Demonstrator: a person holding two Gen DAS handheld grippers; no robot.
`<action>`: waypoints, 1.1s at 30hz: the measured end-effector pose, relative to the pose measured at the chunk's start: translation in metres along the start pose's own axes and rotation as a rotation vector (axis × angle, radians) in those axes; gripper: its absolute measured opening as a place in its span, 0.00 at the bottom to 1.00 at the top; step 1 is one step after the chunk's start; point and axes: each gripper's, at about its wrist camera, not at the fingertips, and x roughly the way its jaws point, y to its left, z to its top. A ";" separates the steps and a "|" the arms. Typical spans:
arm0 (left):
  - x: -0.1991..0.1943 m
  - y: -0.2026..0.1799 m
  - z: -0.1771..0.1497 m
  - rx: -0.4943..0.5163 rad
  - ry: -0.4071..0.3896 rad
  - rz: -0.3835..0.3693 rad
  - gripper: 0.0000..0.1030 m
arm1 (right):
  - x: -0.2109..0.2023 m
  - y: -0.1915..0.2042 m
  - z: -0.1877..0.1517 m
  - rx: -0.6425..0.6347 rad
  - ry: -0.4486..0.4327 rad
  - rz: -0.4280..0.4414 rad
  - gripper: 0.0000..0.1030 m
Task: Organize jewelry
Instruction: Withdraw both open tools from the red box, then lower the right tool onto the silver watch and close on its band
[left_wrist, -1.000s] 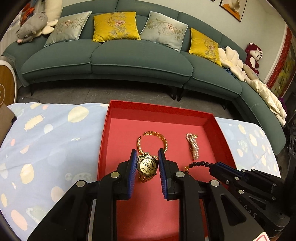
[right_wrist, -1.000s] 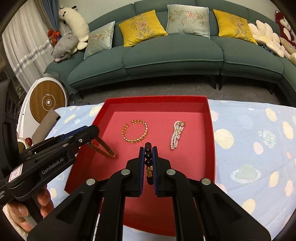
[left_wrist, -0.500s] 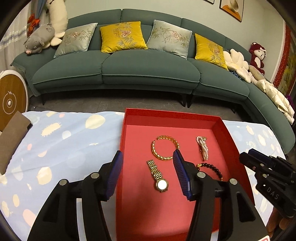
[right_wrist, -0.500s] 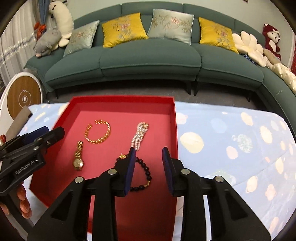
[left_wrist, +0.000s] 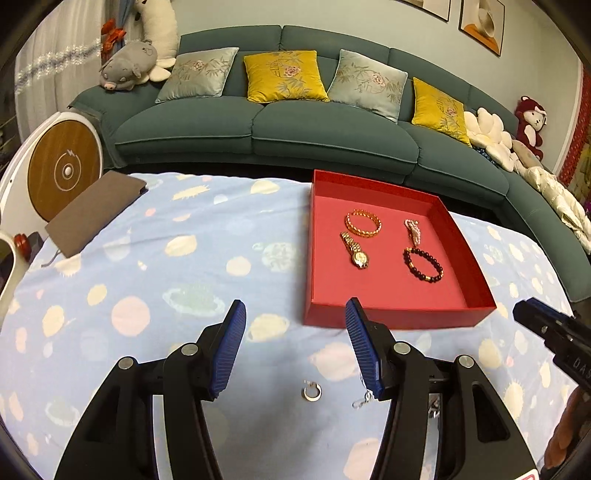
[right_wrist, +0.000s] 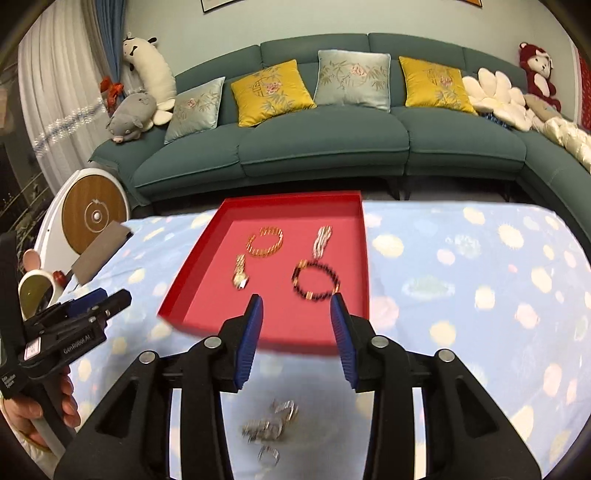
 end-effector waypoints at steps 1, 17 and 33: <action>-0.001 0.000 -0.006 -0.004 0.005 -0.002 0.52 | 0.000 0.000 -0.010 0.002 0.017 0.004 0.36; 0.012 -0.012 -0.056 0.089 0.095 -0.024 0.52 | 0.032 0.016 -0.097 -0.087 0.191 0.060 0.36; 0.018 -0.001 -0.062 0.083 0.130 -0.036 0.52 | 0.049 0.022 -0.099 -0.128 0.194 0.097 0.30</action>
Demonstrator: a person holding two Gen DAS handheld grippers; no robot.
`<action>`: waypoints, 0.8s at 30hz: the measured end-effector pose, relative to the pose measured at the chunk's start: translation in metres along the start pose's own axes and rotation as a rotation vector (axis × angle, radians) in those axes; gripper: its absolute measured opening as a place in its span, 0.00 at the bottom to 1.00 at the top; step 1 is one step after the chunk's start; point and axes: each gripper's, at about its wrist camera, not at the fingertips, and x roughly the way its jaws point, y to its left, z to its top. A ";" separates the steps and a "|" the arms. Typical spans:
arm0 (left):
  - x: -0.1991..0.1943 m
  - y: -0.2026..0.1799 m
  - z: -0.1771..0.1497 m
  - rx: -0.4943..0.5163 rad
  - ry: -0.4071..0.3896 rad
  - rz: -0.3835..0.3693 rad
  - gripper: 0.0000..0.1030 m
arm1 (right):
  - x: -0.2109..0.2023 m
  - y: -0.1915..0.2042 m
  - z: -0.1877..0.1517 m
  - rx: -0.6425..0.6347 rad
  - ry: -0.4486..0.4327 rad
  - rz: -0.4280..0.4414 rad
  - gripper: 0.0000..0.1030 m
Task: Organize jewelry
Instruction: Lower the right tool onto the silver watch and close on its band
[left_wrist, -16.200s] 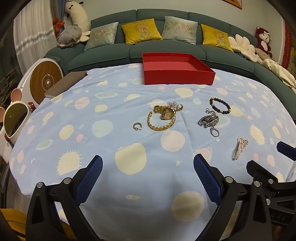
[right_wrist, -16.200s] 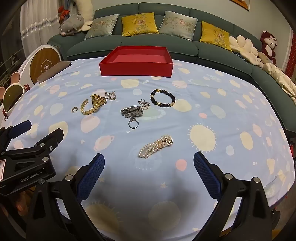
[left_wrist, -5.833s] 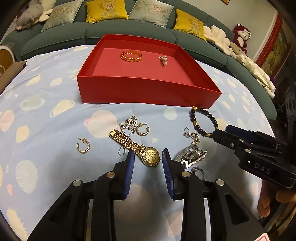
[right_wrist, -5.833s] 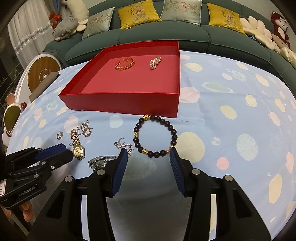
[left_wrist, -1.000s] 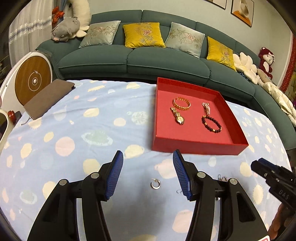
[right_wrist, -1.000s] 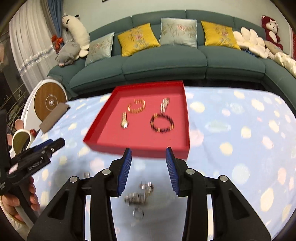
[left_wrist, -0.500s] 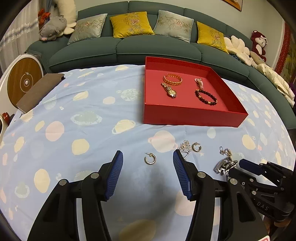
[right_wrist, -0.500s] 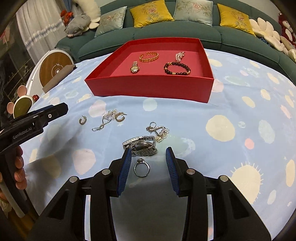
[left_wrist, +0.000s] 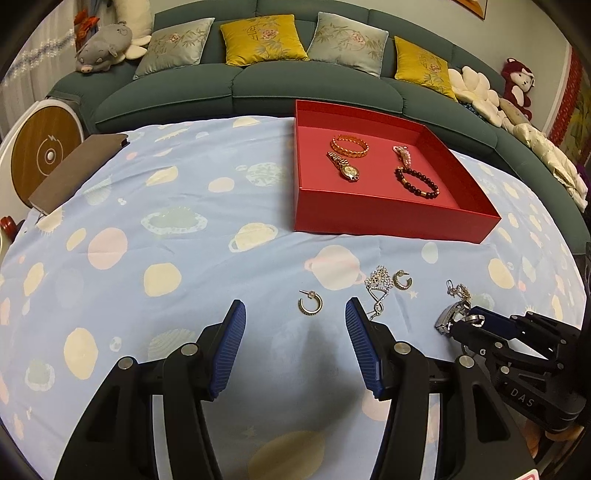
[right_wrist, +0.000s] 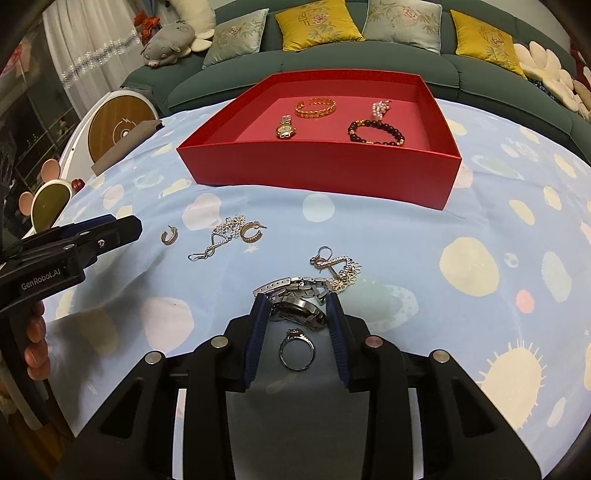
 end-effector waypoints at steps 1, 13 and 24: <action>0.000 0.001 0.000 0.000 0.003 0.000 0.52 | 0.000 0.000 0.000 0.004 0.003 0.001 0.30; 0.005 0.002 -0.009 0.005 0.034 -0.005 0.52 | 0.003 0.007 -0.002 0.007 0.055 0.008 0.26; 0.007 -0.003 -0.012 0.023 0.042 -0.012 0.52 | 0.002 0.002 -0.001 0.010 0.047 -0.015 0.16</action>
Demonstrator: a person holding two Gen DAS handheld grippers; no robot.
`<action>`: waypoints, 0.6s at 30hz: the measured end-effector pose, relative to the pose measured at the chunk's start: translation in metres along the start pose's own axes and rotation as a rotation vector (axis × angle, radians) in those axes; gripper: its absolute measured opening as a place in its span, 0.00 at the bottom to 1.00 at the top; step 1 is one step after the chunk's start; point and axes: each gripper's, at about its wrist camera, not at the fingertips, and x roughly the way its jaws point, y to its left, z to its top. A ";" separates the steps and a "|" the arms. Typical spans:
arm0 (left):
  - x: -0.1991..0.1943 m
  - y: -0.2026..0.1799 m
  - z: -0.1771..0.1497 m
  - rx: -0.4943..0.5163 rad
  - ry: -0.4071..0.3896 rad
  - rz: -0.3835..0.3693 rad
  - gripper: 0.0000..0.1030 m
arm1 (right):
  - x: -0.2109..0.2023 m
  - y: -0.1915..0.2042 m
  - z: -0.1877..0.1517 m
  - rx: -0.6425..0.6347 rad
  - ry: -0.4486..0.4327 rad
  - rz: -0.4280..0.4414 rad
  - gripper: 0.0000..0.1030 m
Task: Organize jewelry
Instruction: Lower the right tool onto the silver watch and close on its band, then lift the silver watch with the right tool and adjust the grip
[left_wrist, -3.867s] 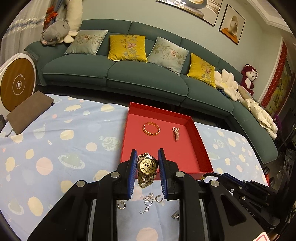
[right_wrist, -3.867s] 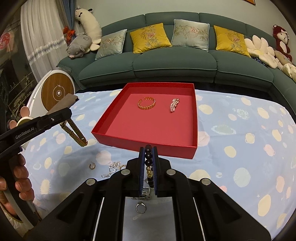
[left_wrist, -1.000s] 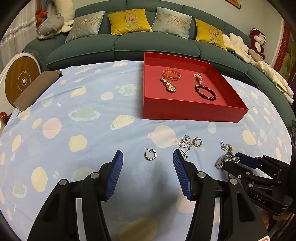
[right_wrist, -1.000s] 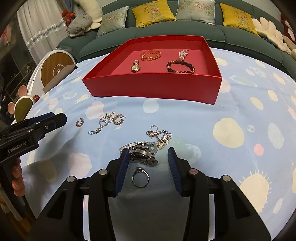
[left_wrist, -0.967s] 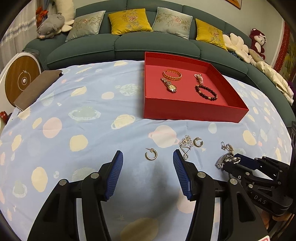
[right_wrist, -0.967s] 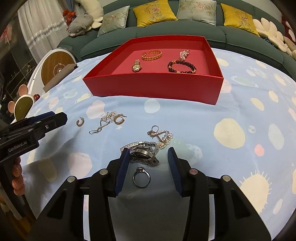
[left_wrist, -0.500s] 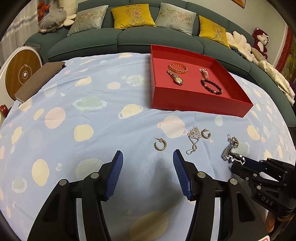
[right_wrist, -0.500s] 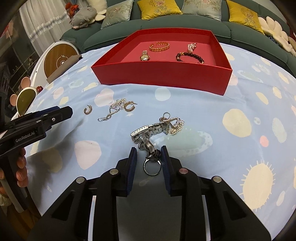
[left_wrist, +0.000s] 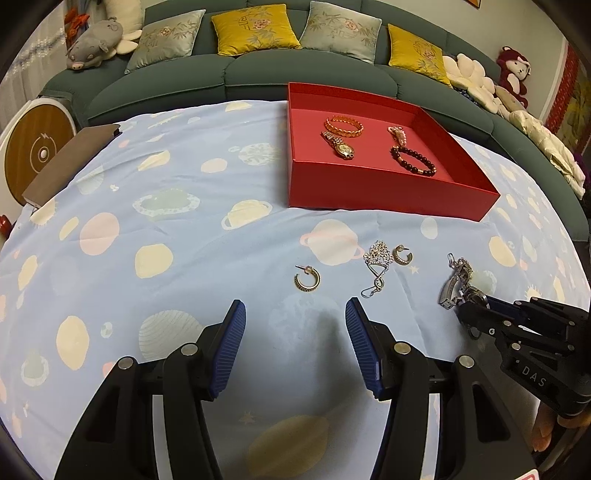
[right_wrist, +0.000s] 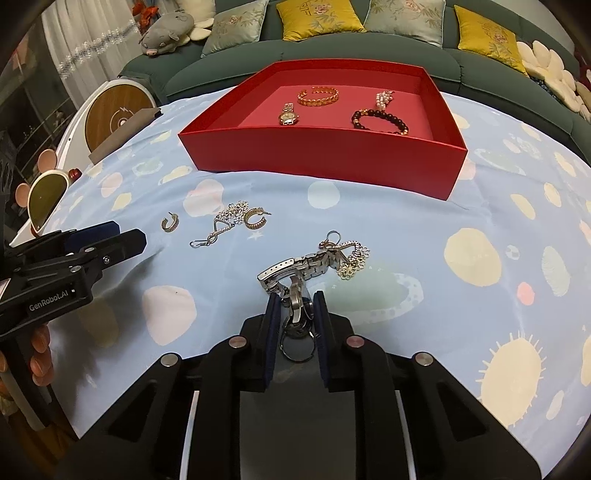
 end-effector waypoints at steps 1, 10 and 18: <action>0.000 0.000 0.000 -0.001 0.000 0.000 0.52 | -0.001 -0.001 0.000 0.005 0.000 0.001 0.16; 0.003 0.001 0.002 -0.014 0.003 -0.007 0.52 | -0.036 -0.014 0.009 0.063 -0.097 0.005 0.15; 0.010 -0.003 0.004 -0.029 0.011 -0.013 0.52 | -0.069 -0.026 0.017 0.092 -0.164 0.004 0.06</action>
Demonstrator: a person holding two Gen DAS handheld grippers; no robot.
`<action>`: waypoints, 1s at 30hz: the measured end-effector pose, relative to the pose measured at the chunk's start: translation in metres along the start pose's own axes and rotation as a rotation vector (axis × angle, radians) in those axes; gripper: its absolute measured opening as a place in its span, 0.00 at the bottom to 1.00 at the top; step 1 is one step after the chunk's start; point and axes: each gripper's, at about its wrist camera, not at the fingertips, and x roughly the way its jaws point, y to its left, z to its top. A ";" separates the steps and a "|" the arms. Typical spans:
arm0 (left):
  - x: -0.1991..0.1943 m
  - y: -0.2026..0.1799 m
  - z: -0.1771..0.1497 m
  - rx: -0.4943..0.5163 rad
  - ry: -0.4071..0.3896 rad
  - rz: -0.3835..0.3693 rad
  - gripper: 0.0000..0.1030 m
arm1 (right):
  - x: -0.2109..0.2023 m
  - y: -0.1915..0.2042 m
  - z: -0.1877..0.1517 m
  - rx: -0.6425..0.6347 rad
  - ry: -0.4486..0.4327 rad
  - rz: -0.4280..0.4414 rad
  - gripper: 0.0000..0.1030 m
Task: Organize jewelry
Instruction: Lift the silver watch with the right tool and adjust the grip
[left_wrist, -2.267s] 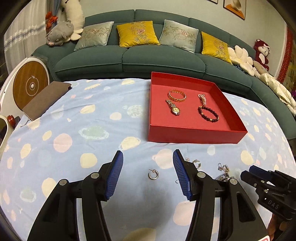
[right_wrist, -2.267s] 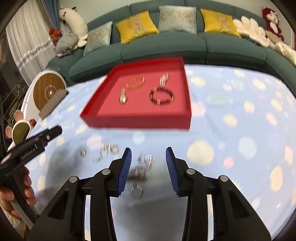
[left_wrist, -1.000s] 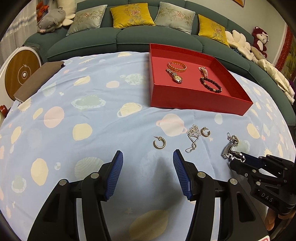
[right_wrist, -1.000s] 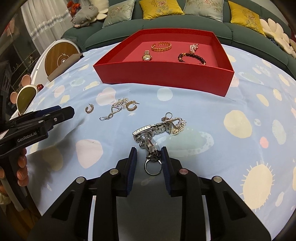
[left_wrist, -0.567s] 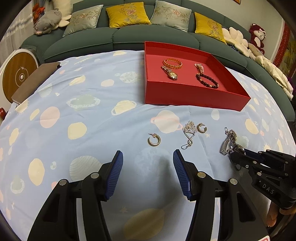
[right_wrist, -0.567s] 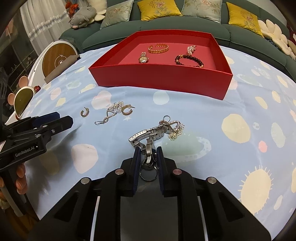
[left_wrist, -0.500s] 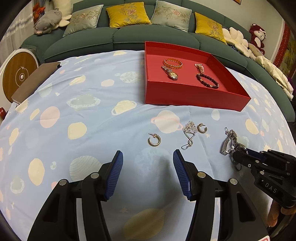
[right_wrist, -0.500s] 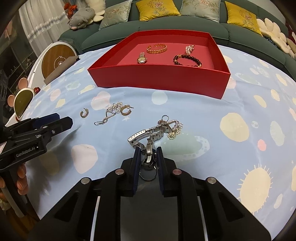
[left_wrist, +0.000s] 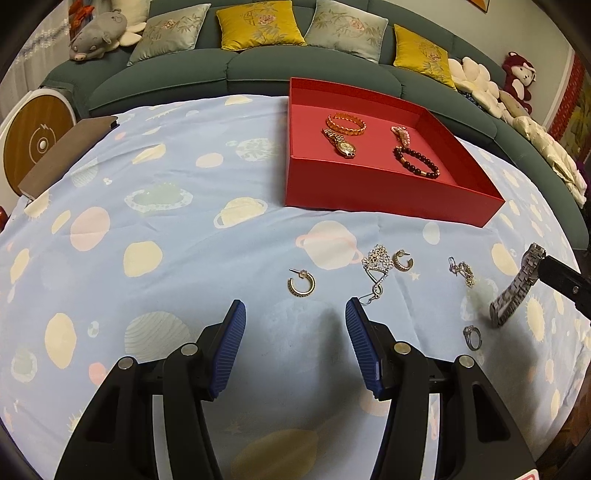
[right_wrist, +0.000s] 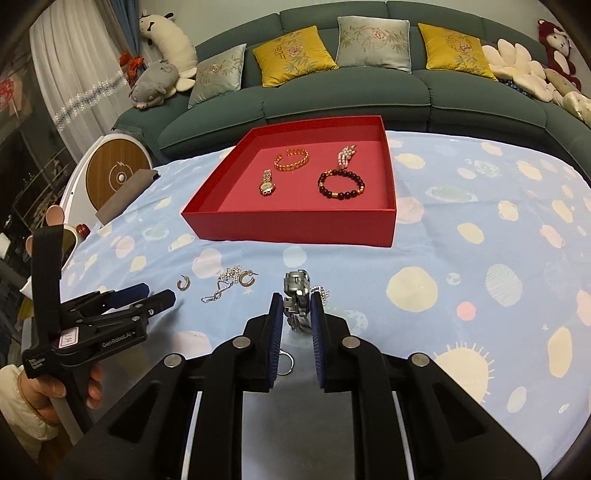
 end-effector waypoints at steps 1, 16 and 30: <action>0.000 -0.002 0.000 0.003 -0.001 -0.001 0.52 | -0.002 -0.002 0.001 0.003 -0.003 -0.003 0.06; 0.006 -0.031 0.004 0.056 0.001 -0.024 0.52 | 0.017 -0.021 -0.014 0.018 0.081 -0.031 0.05; 0.010 -0.037 0.006 0.055 0.011 -0.039 0.52 | 0.048 -0.028 -0.023 0.040 0.147 -0.035 0.30</action>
